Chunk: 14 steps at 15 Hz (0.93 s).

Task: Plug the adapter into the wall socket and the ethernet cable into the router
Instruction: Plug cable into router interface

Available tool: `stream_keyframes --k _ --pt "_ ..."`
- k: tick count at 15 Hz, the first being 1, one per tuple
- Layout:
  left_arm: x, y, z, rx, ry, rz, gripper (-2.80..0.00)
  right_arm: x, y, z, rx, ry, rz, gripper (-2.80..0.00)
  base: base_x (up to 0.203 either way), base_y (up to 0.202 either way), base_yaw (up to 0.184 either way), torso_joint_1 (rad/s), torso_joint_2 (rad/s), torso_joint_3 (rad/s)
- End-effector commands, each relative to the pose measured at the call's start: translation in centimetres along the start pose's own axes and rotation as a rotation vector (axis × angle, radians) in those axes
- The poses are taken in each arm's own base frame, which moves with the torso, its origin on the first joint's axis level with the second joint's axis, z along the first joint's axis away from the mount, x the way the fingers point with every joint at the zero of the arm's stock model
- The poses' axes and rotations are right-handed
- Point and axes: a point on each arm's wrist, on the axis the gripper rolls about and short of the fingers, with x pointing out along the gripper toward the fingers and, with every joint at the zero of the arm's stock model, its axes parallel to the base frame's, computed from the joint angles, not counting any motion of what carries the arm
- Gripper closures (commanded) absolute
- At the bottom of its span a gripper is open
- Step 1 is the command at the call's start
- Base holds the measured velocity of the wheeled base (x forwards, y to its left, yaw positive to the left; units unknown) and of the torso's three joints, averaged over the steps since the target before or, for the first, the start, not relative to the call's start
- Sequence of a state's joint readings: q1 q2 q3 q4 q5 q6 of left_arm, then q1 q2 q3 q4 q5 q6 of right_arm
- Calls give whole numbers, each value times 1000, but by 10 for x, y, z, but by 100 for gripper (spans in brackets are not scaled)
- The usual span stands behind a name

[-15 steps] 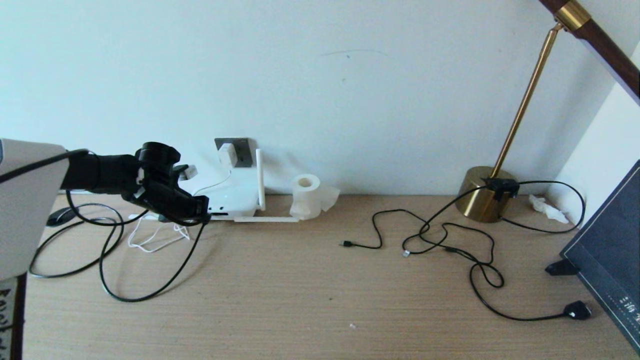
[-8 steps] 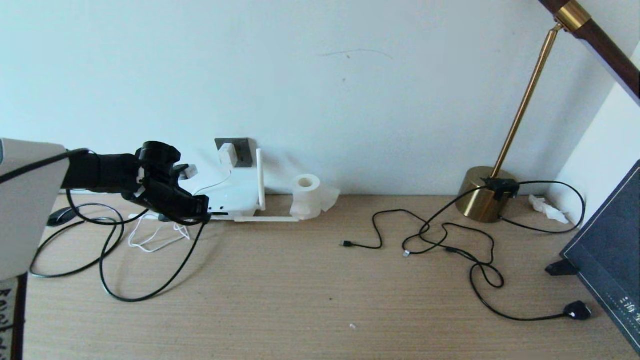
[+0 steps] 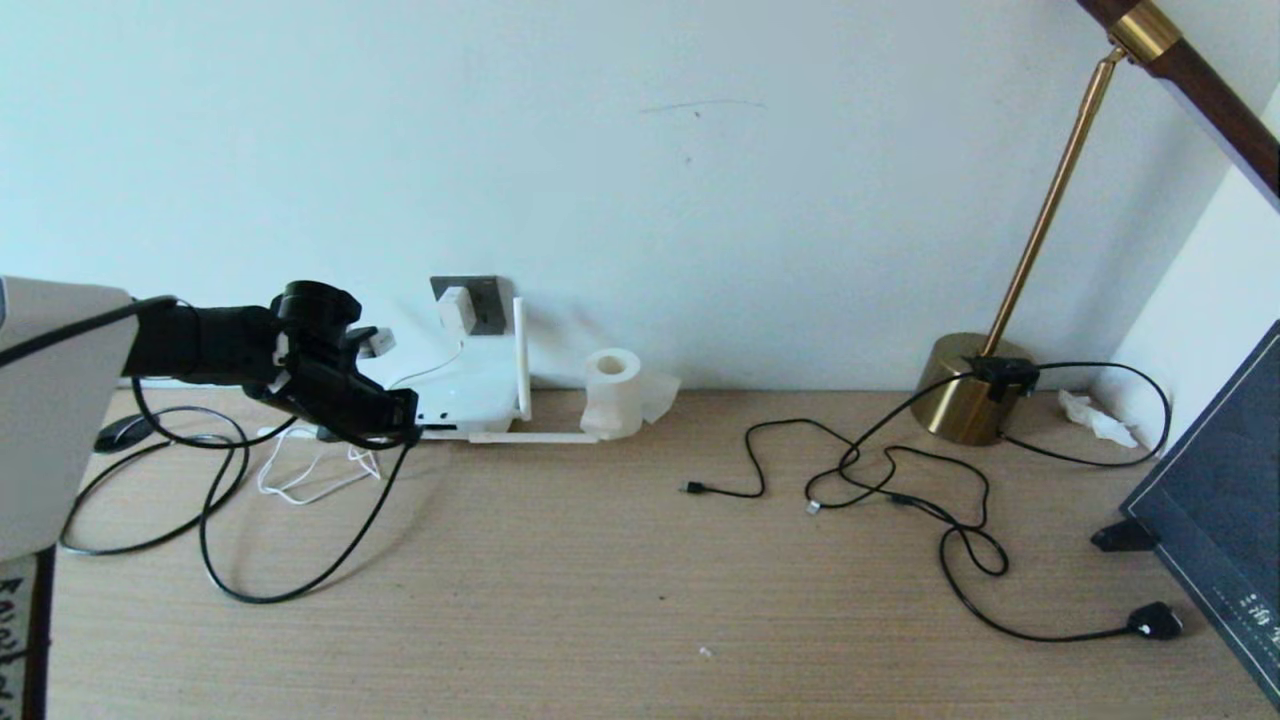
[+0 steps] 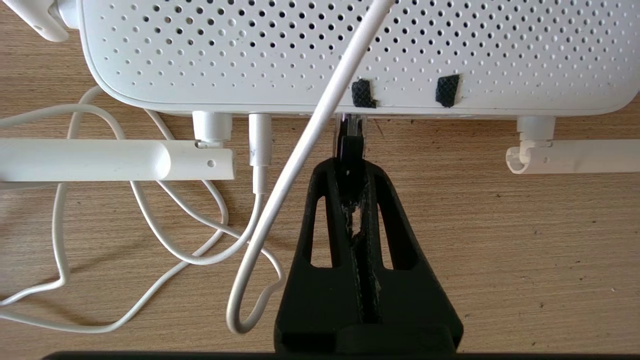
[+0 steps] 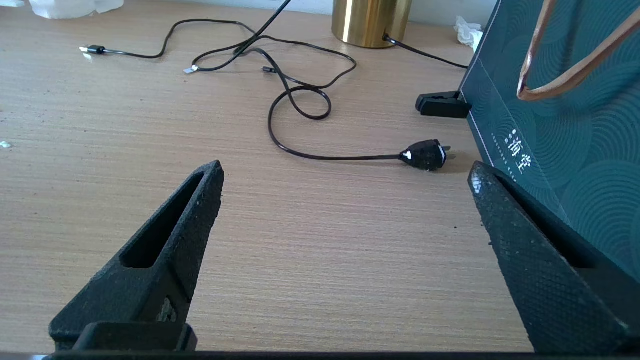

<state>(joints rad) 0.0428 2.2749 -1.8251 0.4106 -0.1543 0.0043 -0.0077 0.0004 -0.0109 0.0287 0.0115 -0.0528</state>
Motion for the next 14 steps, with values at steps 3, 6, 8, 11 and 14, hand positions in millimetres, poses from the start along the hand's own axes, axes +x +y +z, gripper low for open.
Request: stream_keyframes --k 3,6,8,11,14 --pt "0 0 1 1 -6 1 0 0 0 0 -1 0 1 -280 0 0 0 0 0 0" --pt "4 1 0 0 0 1 0 0 0 0 -1 0 1 -280 0 0 0 0 0 0" --pt "4 0 2 2 -6 -1 0 0 0 0 -1 2 1 -280 0 0 0 0 0 0" --pt "0 -1 6 2 -4 -2 0 0 0 0 0 1 1 -280 0 0 0 0 0 0" --pt "0 -1 6 2 2 -3 0 0 0 0 -1 2 1 -280 0 0 0 0 0 0"
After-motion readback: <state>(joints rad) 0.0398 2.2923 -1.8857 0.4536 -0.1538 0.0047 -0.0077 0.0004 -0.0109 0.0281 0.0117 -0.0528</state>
